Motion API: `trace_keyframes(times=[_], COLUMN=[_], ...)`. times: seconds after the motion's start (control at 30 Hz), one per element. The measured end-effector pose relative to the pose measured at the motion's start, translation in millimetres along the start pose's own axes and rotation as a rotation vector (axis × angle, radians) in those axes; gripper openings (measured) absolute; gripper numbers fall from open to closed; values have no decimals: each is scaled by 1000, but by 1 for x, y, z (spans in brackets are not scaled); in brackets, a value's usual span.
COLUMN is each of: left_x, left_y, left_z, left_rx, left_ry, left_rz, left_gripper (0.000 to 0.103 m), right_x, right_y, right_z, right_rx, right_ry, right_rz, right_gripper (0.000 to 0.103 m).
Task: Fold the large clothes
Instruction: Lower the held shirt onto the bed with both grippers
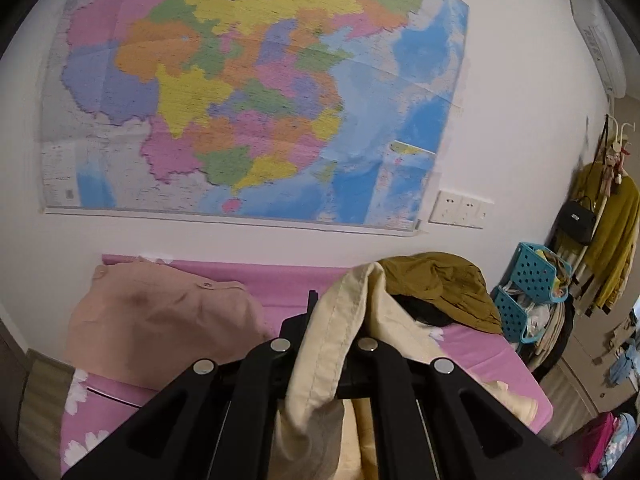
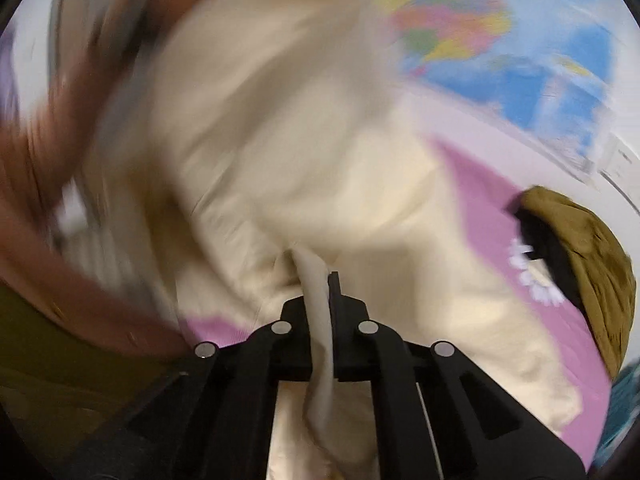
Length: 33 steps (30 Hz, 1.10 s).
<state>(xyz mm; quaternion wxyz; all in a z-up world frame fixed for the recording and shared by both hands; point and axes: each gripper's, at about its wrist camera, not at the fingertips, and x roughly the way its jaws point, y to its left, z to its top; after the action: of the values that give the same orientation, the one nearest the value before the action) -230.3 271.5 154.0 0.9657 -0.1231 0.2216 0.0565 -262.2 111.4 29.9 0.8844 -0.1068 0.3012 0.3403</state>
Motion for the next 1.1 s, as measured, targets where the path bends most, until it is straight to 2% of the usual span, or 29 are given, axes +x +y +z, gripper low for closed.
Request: trace_keyframes(times=[0.1, 0.2, 0.27, 0.33, 0.43, 0.47, 0.53, 0.6, 0.73, 0.77, 0.83, 0.9, 0.93, 1.0, 1.07, 1.1], left_x=[-12, -22, -25, -21, 7, 27, 70, 130, 223, 244, 280, 303, 311, 312, 290, 277], left_y=[16, 33, 43, 49, 53, 55, 64, 78, 112, 119, 136, 151, 158, 164, 165, 163], left_z=[0, 3, 9, 18, 33, 39, 44, 44, 31, 27, 18, 13, 11, 11, 15, 17], left_rx=[-29, -79, -129, -151, -166, -172, -184, -197, -261, -267, -312, -350, -379, -391, -384, -370], left_ry=[-13, -28, -32, -28, 7, 37, 109, 209, 373, 409, 476, 528, 545, 568, 516, 483], left_rz=[-39, -82, -137, -176, -153, -129, -99, -26, 75, 100, 159, 164, 153, 99, 12, -18], left_gripper=[3, 3, 4, 4, 7, 8, 8, 11, 14, 15, 22, 31, 32, 34, 37, 43], right_x=[-69, -120, -131, -132, -97, -75, -29, 16, 105, 124, 152, 170, 174, 168, 151, 133], right_y=[-61, -116, -153, -185, -238, -253, -282, -304, -348, -356, -366, -374, -377, -375, -368, -359], right_z=[29, 52, 68, 80, 104, 108, 111, 108, 96, 93, 86, 78, 74, 73, 73, 71], right_rx=[180, 309, 383, 450, 510, 522, 572, 615, 722, 717, 732, 745, 750, 718, 681, 659], right_ry=[-204, -338, -391, -408, -341, -300, -214, -124, 50, 93, 149, 196, 203, 181, 137, 96], right_rz=[3, -52, -37, -16, -35, -56, -78, -103, -118, -133, -187, -223, -265, -285, -292, -251], right_gripper=[3, 3, 2, 2, 2, 3, 3, 3, 4, 4, 15, 21, 36, 49, 54, 57])
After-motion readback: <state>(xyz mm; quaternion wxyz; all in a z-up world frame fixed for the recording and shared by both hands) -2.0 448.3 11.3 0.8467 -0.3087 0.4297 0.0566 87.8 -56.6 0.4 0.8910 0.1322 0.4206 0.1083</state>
